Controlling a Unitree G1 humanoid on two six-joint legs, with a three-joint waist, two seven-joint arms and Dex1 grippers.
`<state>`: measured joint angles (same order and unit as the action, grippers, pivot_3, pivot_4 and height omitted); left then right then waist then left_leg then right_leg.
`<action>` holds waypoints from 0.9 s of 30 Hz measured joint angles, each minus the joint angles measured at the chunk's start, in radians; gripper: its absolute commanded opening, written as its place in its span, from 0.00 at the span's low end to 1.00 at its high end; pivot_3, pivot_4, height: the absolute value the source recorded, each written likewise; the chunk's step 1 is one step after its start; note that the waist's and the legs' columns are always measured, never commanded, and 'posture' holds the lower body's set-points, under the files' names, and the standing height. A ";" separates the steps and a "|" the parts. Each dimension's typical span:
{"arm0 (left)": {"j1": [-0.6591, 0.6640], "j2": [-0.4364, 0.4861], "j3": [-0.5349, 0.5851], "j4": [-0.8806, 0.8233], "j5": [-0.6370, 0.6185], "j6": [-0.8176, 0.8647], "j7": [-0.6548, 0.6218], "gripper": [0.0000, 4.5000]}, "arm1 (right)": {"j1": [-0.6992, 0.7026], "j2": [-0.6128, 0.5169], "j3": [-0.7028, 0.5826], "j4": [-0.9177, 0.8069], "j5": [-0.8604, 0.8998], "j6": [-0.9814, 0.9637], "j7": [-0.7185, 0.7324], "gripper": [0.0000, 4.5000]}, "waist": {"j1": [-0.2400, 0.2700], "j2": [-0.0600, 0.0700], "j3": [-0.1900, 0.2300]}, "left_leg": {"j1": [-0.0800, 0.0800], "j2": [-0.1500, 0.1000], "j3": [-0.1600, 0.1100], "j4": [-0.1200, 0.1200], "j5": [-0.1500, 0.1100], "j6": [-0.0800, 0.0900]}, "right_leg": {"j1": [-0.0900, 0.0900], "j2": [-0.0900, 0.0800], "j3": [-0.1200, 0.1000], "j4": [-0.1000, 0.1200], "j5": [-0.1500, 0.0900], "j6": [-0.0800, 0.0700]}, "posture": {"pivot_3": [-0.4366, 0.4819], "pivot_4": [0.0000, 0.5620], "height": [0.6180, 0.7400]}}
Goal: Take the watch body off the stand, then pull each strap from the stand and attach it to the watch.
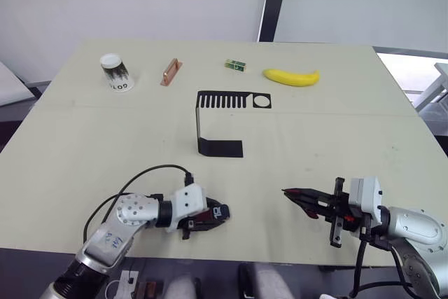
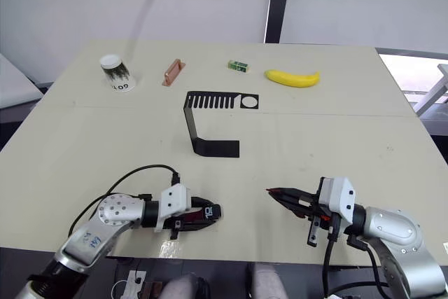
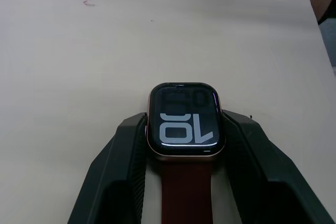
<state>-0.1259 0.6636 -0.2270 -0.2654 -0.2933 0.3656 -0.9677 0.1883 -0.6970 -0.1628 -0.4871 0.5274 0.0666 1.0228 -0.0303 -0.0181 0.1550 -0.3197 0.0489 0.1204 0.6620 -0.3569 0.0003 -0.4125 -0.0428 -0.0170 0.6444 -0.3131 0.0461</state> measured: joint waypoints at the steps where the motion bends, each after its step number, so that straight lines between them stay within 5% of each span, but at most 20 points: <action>1: -0.010 0.024 0.026 0.006 -0.040 0.021 -0.041 0.36 | 0.004 0.001 -0.004 0.000 -0.004 -0.006 -0.007 0.00 | 0.001 -0.001 0.001 | 0.000 0.000 0.000 0.000 0.001 -0.001 | 0.000 0.000 0.000 0.000 0.000 0.000 | 0.48 0.27 1.00; 5: -0.107 0.066 0.088 0.015 -0.158 0.126 -0.139 0.36 | 0.027 0.006 -0.010 -0.029 -0.039 -0.028 -0.036 0.00 | 0.008 -0.001 0.002 | -0.002 -0.001 -0.001 0.000 0.001 -0.002 | -0.001 -0.001 0.000 -0.001 -0.001 0.001 | 0.48 0.27 1.00; 13: -0.397 -0.040 0.067 0.049 -0.427 0.599 -0.136 0.36 | 0.016 0.007 0.016 -0.192 -0.074 0.076 -0.162 0.00 | 0.013 -0.003 0.004 | -0.005 -0.001 -0.002 0.003 0.001 -0.002 | -0.001 0.001 0.000 -0.001 -0.001 0.003 | 0.48 0.27 1.00; 27: -0.592 -0.175 0.012 0.313 -0.477 0.942 -0.093 0.36 | 0.013 -0.021 0.049 -0.284 -0.199 0.092 -0.231 0.00 | 0.005 -0.006 0.006 | -0.005 -0.002 -0.002 0.004 0.001 -0.004 | -0.002 0.002 0.000 -0.001 -0.002 0.003 | 0.48 0.27 1.00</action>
<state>-0.7183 0.4886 -0.2152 0.0476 -0.7699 1.3079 -1.0611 0.2010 -0.7181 -0.1143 -0.7714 0.3282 0.1582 0.7919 -0.0248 -0.0239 0.1608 -0.3246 0.0474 0.1184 0.6655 -0.3557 -0.0033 -0.4144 -0.0413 -0.0169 0.6438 -0.3150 0.0492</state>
